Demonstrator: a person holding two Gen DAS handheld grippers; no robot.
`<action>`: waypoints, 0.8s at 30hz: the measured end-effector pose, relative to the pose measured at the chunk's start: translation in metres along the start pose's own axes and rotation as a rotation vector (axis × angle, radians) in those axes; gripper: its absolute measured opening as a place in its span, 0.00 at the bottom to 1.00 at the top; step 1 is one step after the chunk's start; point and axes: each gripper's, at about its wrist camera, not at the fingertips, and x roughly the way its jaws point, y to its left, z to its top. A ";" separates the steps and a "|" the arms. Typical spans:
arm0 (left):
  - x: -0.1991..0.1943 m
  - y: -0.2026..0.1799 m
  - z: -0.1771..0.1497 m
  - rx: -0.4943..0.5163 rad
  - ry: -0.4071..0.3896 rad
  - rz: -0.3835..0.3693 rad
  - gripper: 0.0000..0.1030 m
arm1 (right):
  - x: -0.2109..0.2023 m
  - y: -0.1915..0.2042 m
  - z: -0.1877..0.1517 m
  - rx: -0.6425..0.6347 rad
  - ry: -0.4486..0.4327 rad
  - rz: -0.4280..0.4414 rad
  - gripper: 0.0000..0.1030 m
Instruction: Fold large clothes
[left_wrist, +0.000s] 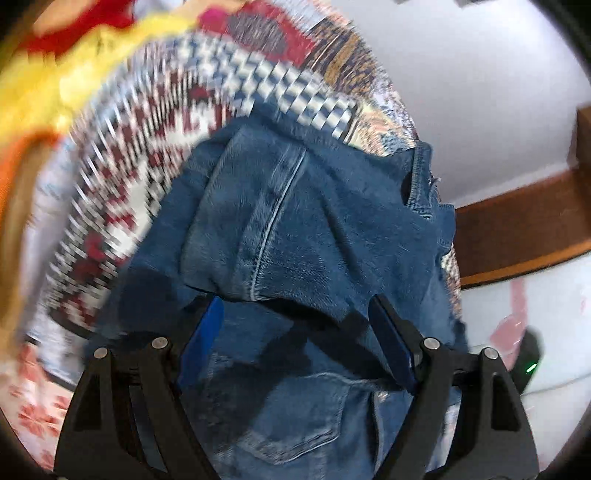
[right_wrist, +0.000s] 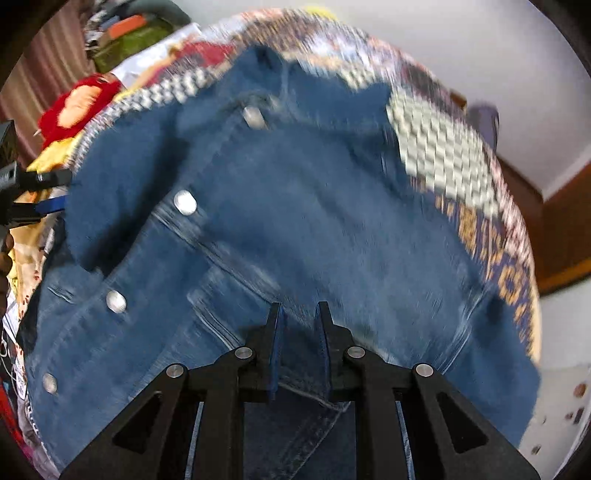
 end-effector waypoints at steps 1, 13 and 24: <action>0.008 0.004 0.002 -0.037 0.013 -0.025 0.78 | 0.004 -0.002 -0.003 0.002 0.011 0.005 0.13; 0.019 -0.025 0.031 0.088 -0.106 0.245 0.27 | 0.011 -0.006 -0.012 -0.006 0.004 0.019 0.13; -0.041 -0.183 -0.023 0.620 -0.438 0.344 0.15 | -0.038 -0.032 -0.023 0.051 -0.082 -0.012 0.13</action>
